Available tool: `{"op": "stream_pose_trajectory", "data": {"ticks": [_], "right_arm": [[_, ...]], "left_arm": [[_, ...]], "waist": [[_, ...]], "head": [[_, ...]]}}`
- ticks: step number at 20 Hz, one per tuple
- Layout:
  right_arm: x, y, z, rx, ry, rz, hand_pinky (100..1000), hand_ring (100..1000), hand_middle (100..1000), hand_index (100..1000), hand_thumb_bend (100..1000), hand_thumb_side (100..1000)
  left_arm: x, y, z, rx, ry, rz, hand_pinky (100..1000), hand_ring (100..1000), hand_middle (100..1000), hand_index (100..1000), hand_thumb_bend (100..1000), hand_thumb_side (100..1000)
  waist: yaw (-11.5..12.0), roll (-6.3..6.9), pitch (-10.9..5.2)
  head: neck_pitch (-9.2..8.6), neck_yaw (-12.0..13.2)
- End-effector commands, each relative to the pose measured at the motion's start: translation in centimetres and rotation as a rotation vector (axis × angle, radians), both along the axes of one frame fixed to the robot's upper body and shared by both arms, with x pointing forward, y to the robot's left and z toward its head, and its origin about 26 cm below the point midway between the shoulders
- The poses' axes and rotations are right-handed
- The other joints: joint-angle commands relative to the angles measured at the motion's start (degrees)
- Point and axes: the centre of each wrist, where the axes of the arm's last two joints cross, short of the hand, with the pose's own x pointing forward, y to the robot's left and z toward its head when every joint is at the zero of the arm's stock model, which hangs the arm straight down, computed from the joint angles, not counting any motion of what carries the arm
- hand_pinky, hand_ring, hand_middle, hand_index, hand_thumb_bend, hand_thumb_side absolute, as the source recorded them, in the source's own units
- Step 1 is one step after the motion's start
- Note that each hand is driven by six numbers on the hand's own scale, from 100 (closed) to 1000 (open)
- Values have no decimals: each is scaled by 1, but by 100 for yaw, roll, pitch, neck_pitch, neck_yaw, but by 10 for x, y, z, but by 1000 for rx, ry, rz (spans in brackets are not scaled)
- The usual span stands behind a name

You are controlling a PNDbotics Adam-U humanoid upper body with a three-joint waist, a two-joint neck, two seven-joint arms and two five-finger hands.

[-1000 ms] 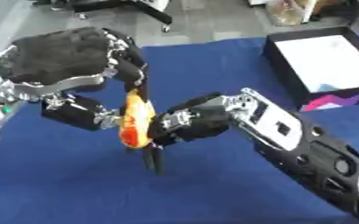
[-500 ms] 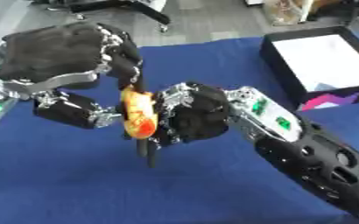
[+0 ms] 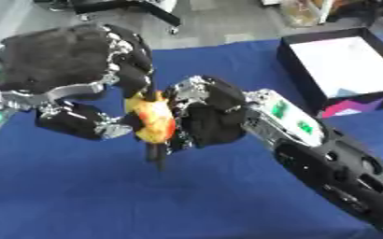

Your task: Pick up the objects with one hand, pass them to the other hand, and then place them into the box on the other side of the table.

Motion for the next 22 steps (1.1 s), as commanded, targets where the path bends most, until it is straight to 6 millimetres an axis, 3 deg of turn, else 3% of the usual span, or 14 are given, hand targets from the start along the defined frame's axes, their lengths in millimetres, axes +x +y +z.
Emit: {"op": "stream_pose_trajectory", "data": {"ticks": [1,4,6,7,13,22], "right_arm": [[-2,0,20,-45,19,117,1000,631,618,699,100,1000],[0,-1,19,-58,-3,99,1000,622,606,609,100,923],[0,-1,18,-67,-19,87,1000,617,597,556,100,801],[1,-1,18,-73,-29,79,1000,610,587,511,100,692],[6,-2,13,-121,-88,25,1000,586,550,384,100,449],[13,-4,3,-161,-162,-32,1000,577,529,278,100,386]], "left_arm": [[1,-1,2,23,-29,-5,713,491,385,419,100,100],[2,-1,0,25,-30,-3,713,491,385,419,100,100],[3,-1,-1,27,-31,-2,713,491,385,419,100,100],[4,-1,-1,29,-31,-1,713,491,385,419,100,100],[6,-1,-3,36,-28,2,713,492,386,421,100,100],[8,0,-4,46,-7,9,718,502,404,449,100,100]], "waist": [[0,-9,-91],[-1,-10,-88],[-2,-10,-89],[-3,-9,-89],[-7,-5,-92],[-8,-5,-88]], "head": [[-23,1],[-17,2],[-13,2],[-11,4],[-12,7],[-9,9]]}}
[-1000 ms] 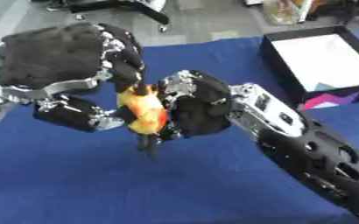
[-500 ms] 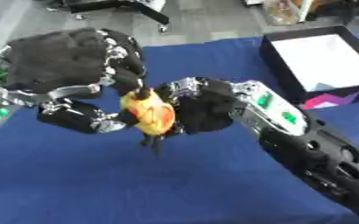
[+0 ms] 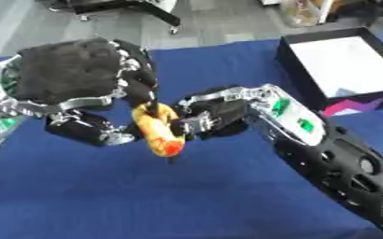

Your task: Pick up the objects with one hand, pass them to the other hand, and then place them into the box on the other side of the table.

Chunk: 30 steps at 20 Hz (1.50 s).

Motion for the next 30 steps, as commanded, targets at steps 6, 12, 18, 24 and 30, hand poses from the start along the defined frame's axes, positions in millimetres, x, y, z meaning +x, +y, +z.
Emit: {"op": "stream_pose_trajectory", "data": {"ticks": [6,12,18,24,30], "right_arm": [[3,1,5,-51,5,41,1000,576,522,251,100,388],[5,-3,3,-38,25,27,1000,575,517,226,100,392],[6,-9,5,-9,62,17,1000,574,516,219,100,384],[6,-16,7,17,90,5,1000,575,516,219,100,377],[7,-25,8,59,120,-11,1000,575,517,220,100,356]], "left_arm": [[0,4,9,38,-12,14,734,519,442,494,119,100],[1,8,9,84,-19,29,774,579,532,620,269,100],[2,15,13,115,-27,51,792,609,568,659,350,141],[2,20,16,118,-39,65,802,626,588,677,431,232],[5,30,19,106,-49,115,808,640,602,690,468,270]], "waist": [[0,-10,-94],[1,-14,-93],[-2,-22,-93],[-7,-24,-92],[-18,-26,-84]], "head": [[-14,8],[-18,7],[-33,11],[-51,14],[-58,21]]}}
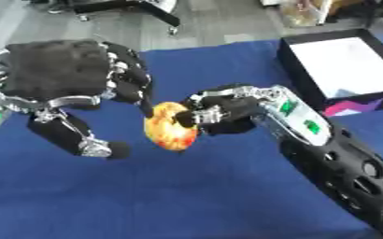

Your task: Pick up the objects with one hand, pass them to the other hand, and then place them into the box on the other side of the table.

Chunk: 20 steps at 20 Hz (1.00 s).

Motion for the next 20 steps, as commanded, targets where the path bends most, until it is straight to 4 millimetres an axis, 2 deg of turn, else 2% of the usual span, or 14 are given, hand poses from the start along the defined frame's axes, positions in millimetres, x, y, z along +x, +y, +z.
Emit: {"op": "stream_pose_trajectory", "data": {"ticks": [1,6,10,15,18,20], "right_arm": [[-1,-4,13,-9,57,75,1000,576,517,221,100,358],[2,-15,9,16,88,38,1000,577,519,222,100,365],[8,-32,4,39,103,-20,1000,576,518,223,100,376],[22,-70,-5,70,98,-183,1000,573,517,223,100,358],[31,-97,-5,95,72,-303,1000,572,516,224,100,313],[37,-117,-3,118,51,-396,1000,571,516,224,100,297]], "left_arm": [[2,13,11,-3,-39,56,809,640,602,690,470,270],[11,29,11,-45,-43,134,806,636,602,690,463,273],[24,51,8,-111,-38,247,801,625,598,687,420,274],[37,92,9,-263,-22,427,782,599,581,673,277,276],[36,118,10,-373,-16,519,777,592,578,671,253,284],[32,128,6,-419,-17,554,776,592,578,671,249,285]], "waist": [[-9,-5,-84],[-9,-11,-81],[0,-25,-80],[17,-34,-81],[-7,-24,-72],[-16,-18,-68]], "head": [[-56,13],[-63,13],[-70,-8],[-71,-36],[-94,-28],[-104,-13]]}}
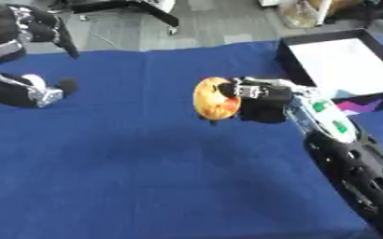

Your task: Pick up the objects with one hand, pass them to the other hand, and then place them into the box on the other side of the table.

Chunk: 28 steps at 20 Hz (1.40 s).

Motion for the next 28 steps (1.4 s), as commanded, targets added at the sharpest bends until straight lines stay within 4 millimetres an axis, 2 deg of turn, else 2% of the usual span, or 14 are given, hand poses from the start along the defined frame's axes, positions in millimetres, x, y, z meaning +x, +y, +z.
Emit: {"op": "stream_pose_trajectory", "data": {"ticks": [1,5,6,7,11,15,17,20,22,23,24,26,27,28], "right_arm": [[9,-34,15,7,-40,-111,1000,572,517,224,100,279],[21,-80,21,63,-74,-315,1000,572,520,228,100,264],[23,-91,24,79,-83,-365,1000,572,521,230,100,417],[25,-103,27,92,-93,-417,1000,573,520,233,100,283],[28,-155,42,101,-112,-639,1000,557,506,250,100,327],[23,-206,57,73,-128,-862,1000,539,480,264,100,276],[20,-226,60,47,-140,-958,1000,520,463,272,100,208],[14,-252,65,-18,-170,-1089,1000,516,460,296,100,215],[14,-261,69,-77,-195,-1150,1000,522,467,359,100,255],[14,-265,73,-114,-215,-1175,1000,538,486,457,100,288],[13,-268,75,-157,-238,-1194,1000,554,506,538,100,289],[13,-268,75,-248,-285,-1218,1000,582,538,618,100,284],[13,-268,74,-291,-308,-1226,1000,617,583,718,100,265],[12,-268,72,-337,-331,-1233,1000,622,588,728,100,262]], "left_arm": [[-7,21,14,-55,-59,70,776,592,578,671,245,293],[-15,31,1,-85,-55,104,775,590,578,671,231,308],[-16,33,-1,-90,-52,110,775,590,577,670,228,314],[-18,34,-3,-96,-48,116,774,589,577,670,223,318],[-24,38,-8,-122,-42,131,773,588,576,670,215,326],[-31,42,-10,-154,-44,143,771,586,575,669,205,332],[-33,43,-12,-170,-41,152,771,584,574,668,198,337],[-35,45,-14,-185,-36,160,770,583,573,668,192,339],[-36,45,-14,-191,-34,163,769,583,573,668,188,341],[-36,45,-14,-193,-34,163,769,583,573,668,185,345],[-36,45,-14,-194,-35,161,769,582,573,668,184,346],[-37,44,-14,-197,-35,160,769,582,573,668,182,349],[-37,44,-14,-198,-35,161,769,582,573,669,182,351],[-37,44,-14,-199,-35,161,769,582,573,669,182,350]], "waist": [[-1,10,-69],[-9,32,-65],[-2,37,-65],[6,42,-66],[49,54,-66],[115,49,-64],[141,43,-64],[188,29,-65],[217,14,-65],[238,4,-62],[260,-6,-59],[296,-23,-53],[308,-29,-50],[322,-35,-49]], "head": [[-86,14],[-81,41],[-82,40],[-83,38],[-84,24],[-84,2],[-83,2],[-86,4],[-82,10],[-82,6],[-84,-3],[-83,-13],[-84,-12],[-86,-11]]}}
